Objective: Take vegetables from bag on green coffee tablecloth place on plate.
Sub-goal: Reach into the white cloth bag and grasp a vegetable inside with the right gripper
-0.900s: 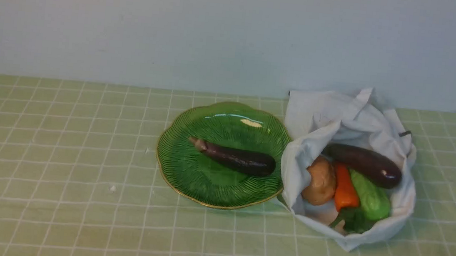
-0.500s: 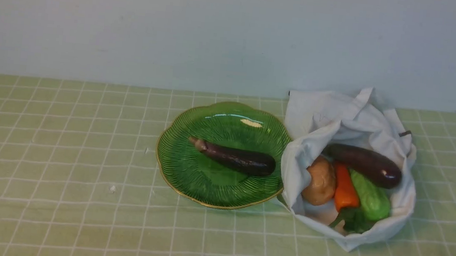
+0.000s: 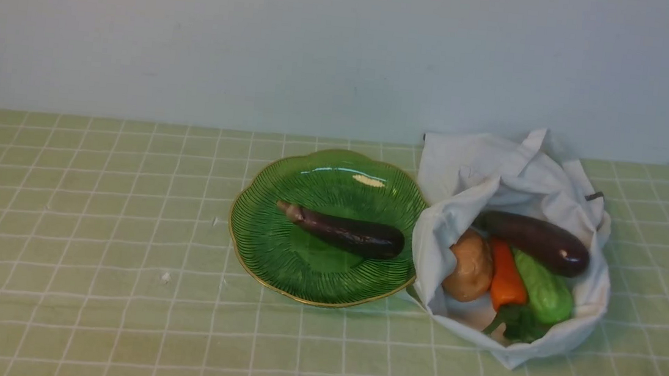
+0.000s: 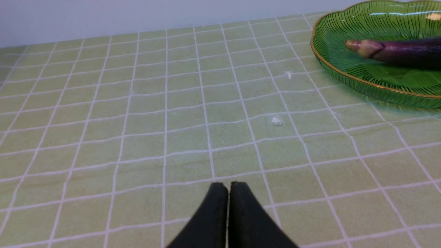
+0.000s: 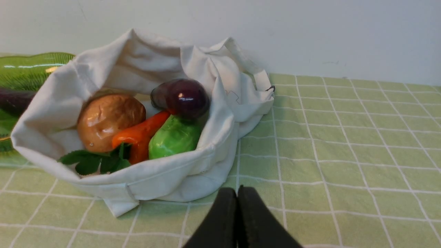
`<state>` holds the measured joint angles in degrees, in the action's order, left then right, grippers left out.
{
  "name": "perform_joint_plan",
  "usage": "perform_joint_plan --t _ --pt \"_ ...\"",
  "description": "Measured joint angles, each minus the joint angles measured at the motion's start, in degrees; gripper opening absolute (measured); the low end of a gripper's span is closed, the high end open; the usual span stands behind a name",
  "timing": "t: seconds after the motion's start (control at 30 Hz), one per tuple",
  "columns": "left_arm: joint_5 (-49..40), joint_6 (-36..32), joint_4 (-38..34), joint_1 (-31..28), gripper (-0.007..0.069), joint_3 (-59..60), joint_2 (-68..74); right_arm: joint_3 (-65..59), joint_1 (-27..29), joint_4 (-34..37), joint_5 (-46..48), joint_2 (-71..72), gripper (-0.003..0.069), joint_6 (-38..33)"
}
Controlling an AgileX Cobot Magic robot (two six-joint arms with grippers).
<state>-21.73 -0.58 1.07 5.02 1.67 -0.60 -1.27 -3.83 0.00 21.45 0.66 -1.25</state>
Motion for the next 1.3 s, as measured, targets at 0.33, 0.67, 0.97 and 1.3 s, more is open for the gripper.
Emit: perform_joint_plan --t 0.33,0.67,0.97,1.3 --pt "0.0 0.0 0.0 0.0 -0.0008 0.0 0.0 0.0 0.0 0.6 0.0 0.0 -0.0015 -0.2" --pt "0.0 0.0 0.0 0.0 -0.0008 0.0 0.0 -0.3 0.0 43.7 -7.2 0.0 -0.0015 19.4" --pt "0.0 0.0 0.0 0.0 -0.0008 0.0 0.0 7.9 0.0 45.1 -8.6 -0.1 -0.0015 7.7" --pt "0.0 0.0 0.0 0.0 -0.0008 0.0 0.0 37.7 0.0 26.2 13.8 -28.4 -0.0015 -9.6"
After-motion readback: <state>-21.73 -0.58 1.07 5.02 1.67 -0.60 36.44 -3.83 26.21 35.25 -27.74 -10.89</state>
